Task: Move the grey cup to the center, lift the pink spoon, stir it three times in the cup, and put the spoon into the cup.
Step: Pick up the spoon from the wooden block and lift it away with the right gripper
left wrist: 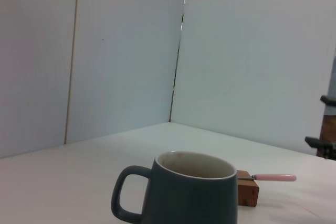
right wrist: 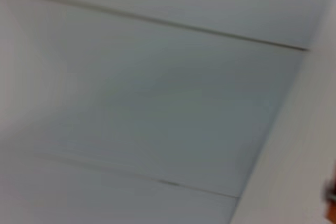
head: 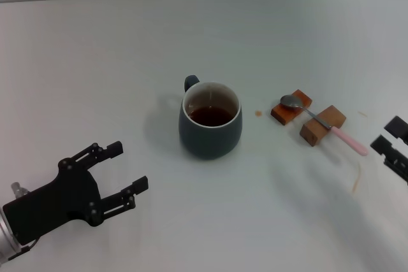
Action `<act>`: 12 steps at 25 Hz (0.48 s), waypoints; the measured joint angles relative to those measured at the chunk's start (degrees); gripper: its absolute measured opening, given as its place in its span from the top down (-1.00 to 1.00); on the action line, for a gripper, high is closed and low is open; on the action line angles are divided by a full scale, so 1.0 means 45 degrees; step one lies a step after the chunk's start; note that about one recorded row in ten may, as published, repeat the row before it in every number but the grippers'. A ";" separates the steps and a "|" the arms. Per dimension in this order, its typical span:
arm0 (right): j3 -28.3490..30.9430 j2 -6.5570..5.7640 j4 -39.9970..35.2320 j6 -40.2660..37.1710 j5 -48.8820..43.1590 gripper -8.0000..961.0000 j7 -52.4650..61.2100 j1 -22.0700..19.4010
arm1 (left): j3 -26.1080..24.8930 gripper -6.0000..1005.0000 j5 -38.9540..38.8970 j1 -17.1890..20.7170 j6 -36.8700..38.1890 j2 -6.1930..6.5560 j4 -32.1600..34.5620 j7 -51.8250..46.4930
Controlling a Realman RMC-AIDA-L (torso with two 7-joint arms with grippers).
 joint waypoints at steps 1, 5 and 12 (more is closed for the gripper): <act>0.0000 0.0000 0.0000 0.0000 0.0000 -0.58 0.0000 0.0000 | 0.0000 -0.62 0.0000 0.0000 0.0000 0.0000 0.0000 0.0000; -0.0024 -0.0142 -0.0397 0.0426 -0.0253 -0.58 0.1900 -0.0218 | -0.0094 -0.62 0.0000 0.0068 0.0083 0.0023 0.0004 0.0000; -0.0077 -0.0154 -0.0415 0.1224 -0.0597 -0.58 0.2673 -0.0287 | -0.0100 -0.62 0.0002 0.0074 0.0086 0.0040 0.0004 -0.0001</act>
